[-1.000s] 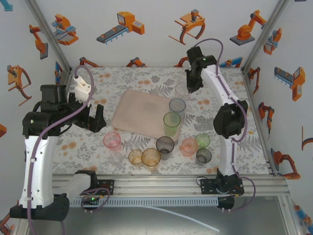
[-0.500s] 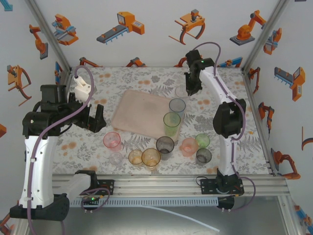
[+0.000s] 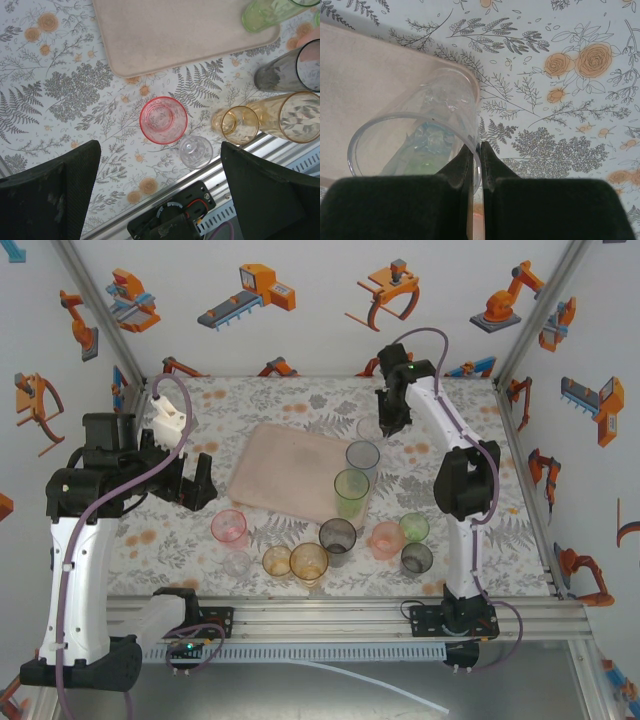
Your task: Place the glasses into the tray
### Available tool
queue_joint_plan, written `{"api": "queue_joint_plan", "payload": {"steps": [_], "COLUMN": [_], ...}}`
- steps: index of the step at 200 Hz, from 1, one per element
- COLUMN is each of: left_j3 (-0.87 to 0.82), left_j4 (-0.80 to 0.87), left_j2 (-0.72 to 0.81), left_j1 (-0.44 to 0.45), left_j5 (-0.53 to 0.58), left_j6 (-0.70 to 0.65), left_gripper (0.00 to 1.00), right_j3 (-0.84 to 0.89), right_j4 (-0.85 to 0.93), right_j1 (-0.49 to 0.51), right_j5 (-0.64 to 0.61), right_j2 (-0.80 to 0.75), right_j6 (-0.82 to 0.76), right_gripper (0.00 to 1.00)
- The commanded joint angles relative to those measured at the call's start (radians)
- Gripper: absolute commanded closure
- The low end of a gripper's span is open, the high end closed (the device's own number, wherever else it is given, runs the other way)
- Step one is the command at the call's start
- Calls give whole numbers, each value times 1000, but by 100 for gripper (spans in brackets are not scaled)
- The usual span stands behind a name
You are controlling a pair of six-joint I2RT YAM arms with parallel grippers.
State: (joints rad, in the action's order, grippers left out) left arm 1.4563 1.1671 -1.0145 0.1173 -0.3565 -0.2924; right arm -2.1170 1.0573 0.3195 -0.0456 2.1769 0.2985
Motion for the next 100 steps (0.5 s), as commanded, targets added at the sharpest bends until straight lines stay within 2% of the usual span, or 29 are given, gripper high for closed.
{"api": "queue_joint_plan", "payload": {"steps": [1, 100], "left_j3": [-2, 0], "left_j4": [2, 3], "left_j2": [13, 17], "left_j1": [3, 2], "left_j5": [-16, -17], "left_j6": [-1, -2], "left_gripper": [3, 3], "right_j3": [-14, -117], "right_j4": [-5, 62], "right_j1": [12, 19], "right_j5": [-5, 12], "right_j2": [13, 53], "right_j6": [10, -14], "right_gripper": [94, 80]}}
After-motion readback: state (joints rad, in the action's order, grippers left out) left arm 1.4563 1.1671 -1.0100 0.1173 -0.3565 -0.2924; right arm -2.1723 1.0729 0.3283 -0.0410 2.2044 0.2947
